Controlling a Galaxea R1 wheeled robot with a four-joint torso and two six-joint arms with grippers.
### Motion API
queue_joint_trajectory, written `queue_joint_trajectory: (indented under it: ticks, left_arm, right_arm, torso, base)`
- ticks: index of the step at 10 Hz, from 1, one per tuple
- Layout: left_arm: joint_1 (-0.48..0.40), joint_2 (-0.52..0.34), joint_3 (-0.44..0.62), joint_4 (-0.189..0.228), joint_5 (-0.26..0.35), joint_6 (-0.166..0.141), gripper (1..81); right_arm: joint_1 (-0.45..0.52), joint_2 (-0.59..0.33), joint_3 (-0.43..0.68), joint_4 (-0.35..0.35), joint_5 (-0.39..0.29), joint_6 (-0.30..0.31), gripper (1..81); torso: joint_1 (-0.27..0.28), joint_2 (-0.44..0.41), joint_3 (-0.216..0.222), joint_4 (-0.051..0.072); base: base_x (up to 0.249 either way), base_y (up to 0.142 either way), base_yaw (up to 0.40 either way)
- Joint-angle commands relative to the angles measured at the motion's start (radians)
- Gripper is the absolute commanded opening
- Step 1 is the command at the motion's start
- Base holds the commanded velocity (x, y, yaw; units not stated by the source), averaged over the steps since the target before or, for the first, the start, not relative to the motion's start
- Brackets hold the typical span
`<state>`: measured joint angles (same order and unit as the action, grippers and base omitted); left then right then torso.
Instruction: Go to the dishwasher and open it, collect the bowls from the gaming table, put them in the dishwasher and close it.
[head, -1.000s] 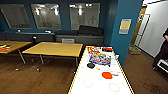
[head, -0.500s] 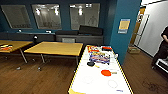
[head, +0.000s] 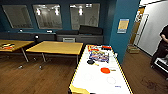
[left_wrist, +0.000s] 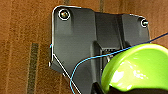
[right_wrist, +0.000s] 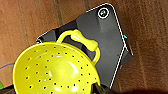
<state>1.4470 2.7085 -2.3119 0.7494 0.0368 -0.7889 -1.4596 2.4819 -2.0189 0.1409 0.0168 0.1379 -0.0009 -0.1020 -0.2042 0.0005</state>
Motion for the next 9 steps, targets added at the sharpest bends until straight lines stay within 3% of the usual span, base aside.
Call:
queue_joint_trajectory:
  ticks: [1, 2, 9]
  left_arm:
    - [-0.035, -0.007, -0.018, 0.019, 0.041, 0.004, 1.0]
    - [-0.036, 0.005, -0.035, 0.018, 0.041, 0.016, 1.0]
    - [-0.020, 0.027, -0.081, 0.031, 0.040, 0.016, 1.0]
  right_arm:
    - [0.043, -0.029, 0.007, -0.024, -0.060, -0.004, 1.0]
    - [0.044, -0.027, 0.007, -0.024, -0.060, -0.004, 1.0]
    - [0.026, -0.016, -0.084, -0.047, -0.060, -0.006, 1.0]
  torso:
    - [0.001, 0.000, 0.000, 0.000]
    - [0.001, 0.000, 0.000, 0.000]
    - [0.001, 0.000, 0.000, 0.000]
  base:
    - [-0.111, 0.000, 0.000]
    - [-0.112, 0.000, 0.000]
    - [-0.124, 0.000, 0.000]
